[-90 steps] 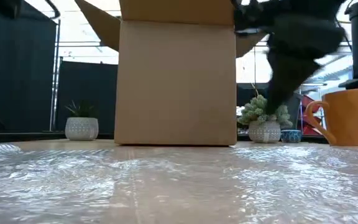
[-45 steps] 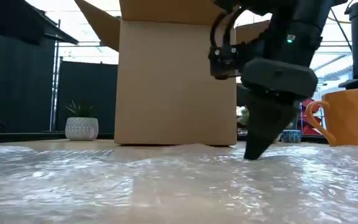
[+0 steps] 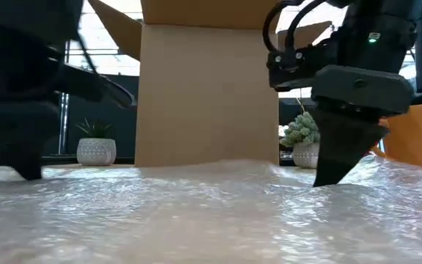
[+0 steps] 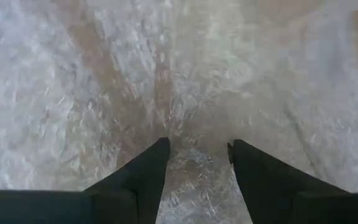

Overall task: Wrap mug
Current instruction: Wrap the pink mug with transparent bubble wrap

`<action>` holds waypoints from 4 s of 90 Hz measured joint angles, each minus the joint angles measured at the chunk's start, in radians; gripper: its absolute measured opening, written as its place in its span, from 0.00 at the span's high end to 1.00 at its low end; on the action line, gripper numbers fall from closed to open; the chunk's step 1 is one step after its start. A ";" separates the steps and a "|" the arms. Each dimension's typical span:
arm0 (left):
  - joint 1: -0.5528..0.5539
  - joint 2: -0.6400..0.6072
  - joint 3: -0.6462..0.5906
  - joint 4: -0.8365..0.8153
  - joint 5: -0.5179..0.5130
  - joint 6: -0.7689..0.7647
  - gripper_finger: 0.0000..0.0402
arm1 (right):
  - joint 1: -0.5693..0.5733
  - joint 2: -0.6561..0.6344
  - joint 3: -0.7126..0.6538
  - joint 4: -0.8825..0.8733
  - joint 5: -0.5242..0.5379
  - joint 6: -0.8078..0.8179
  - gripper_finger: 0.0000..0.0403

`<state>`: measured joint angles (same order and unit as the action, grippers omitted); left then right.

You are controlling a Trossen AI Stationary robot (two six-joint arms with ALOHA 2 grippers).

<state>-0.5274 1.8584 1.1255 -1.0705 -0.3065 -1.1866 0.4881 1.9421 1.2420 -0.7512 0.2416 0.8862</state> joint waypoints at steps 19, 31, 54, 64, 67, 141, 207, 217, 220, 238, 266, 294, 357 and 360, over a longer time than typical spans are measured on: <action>-0.048 -0.094 0.116 -0.021 -0.106 0.018 0.54 | 0.025 -0.233 0.080 -0.197 0.004 -0.092 0.58; -0.081 -0.153 0.144 -0.021 -0.190 0.025 0.54 | 0.058 -0.364 0.077 -0.355 0.009 -0.068 0.58; -0.121 -0.198 0.145 -0.045 -0.233 0.024 0.54 | 0.138 -0.453 0.039 -0.650 0.073 0.076 0.57; -0.123 -0.199 0.145 -0.042 -0.233 0.024 0.54 | 0.121 -0.448 -0.031 -0.643 0.066 0.116 0.54; -0.123 -0.199 0.145 -0.042 -0.232 0.024 0.54 | 0.117 -0.450 -0.054 -0.639 0.067 0.119 0.54; -0.121 -0.199 0.144 -0.036 -0.259 0.068 0.54 | 0.100 -0.611 -0.513 -0.230 -0.066 -0.019 0.91; -0.135 -0.201 0.144 -0.038 -0.269 0.068 0.54 | 0.120 -0.297 0.094 -0.138 -0.038 -0.242 1.00; -0.150 -0.203 0.144 -0.038 -0.249 0.064 0.54 | 0.114 -0.133 0.241 -0.168 -0.039 -0.342 1.00; -0.154 -0.205 0.144 -0.038 -0.247 0.059 0.54 | 0.108 -0.089 0.288 -0.177 -0.040 -0.363 1.00; -0.169 -0.207 0.144 -0.038 -0.245 0.042 0.54 | 0.046 0.115 0.545 -0.238 -0.035 -0.458 1.00; -0.169 -0.207 0.144 -0.038 -0.244 0.041 0.54 | -0.039 0.291 0.664 -0.288 -0.164 -0.545 0.99; -0.168 -0.207 0.144 -0.038 -0.244 0.045 0.54 | -0.050 0.304 0.665 -0.268 -0.163 -0.573 0.81; -0.165 -0.206 0.144 0.048 -0.239 0.130 0.54 | 0.233 -0.125 0.039 -0.062 -0.101 -0.213 0.56; -0.165 -0.206 0.144 0.048 -0.239 0.130 0.54 | 0.228 -0.127 -0.009 0.006 -0.091 -0.215 0.57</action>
<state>-0.6920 1.6520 1.2694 -1.0223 -0.5458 -1.0565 0.7163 1.8155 1.2333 -0.7450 0.1501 0.6717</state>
